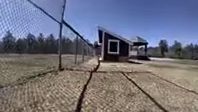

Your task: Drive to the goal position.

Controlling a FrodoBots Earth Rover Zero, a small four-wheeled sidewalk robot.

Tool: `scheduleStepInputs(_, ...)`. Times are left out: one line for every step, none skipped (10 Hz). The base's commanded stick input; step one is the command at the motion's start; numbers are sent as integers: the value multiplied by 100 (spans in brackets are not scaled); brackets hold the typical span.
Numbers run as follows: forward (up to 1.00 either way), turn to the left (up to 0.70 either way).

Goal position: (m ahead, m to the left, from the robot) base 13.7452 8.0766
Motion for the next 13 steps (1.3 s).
scheduleStepInputs(70,3)
scheduleStepInputs(70,3)
scheduleStepInputs(70,3)
scheduleStepInputs(70,3)
scheduleStepInputs(70,3)
scheduleStepInputs(70,3)
scheduleStepInputs(70,3)
scheduleStepInputs(70,3)
scheduleStepInputs(70,3)
scheduleStepInputs(70,3)
scheduleStepInputs(70,4)
scheduleStepInputs(70,16)
scheduleStepInputs(70,27)
